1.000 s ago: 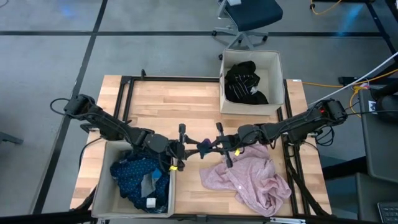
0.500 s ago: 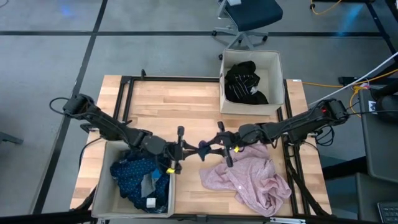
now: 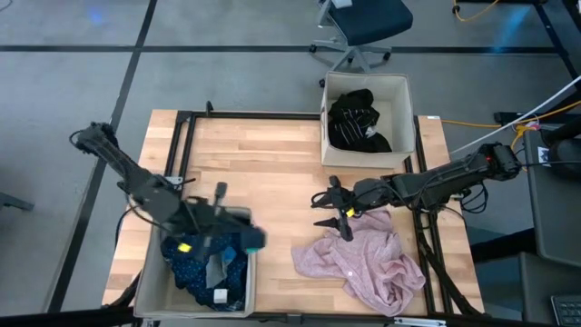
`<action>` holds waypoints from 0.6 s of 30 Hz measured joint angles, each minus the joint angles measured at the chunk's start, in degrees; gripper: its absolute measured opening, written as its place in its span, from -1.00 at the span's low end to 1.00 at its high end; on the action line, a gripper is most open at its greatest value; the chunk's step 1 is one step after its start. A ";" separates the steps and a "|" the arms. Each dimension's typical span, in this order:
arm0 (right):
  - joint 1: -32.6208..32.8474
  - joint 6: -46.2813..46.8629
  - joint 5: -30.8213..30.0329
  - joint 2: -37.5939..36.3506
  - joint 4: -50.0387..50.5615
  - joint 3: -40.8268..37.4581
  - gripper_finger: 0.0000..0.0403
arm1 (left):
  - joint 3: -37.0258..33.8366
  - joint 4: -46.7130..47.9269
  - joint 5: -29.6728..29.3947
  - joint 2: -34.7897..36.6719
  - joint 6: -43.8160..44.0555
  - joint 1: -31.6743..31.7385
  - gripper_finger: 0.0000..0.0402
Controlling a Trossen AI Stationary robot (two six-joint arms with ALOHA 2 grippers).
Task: Sort clothes
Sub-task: Put the blue sock into the bottom laundry organizer
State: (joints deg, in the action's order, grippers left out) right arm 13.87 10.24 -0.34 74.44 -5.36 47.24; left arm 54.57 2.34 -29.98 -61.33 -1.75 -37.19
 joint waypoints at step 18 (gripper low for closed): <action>-0.02 0.06 -3.00 0.02 2.52 -0.02 0.27 | -5.06 34.31 4.73 -9.28 56.11 -10.95 -0.99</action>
State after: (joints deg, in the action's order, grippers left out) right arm 13.85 10.30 -3.34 74.46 -2.85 47.22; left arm 49.51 36.65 -25.25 -70.61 54.37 -48.14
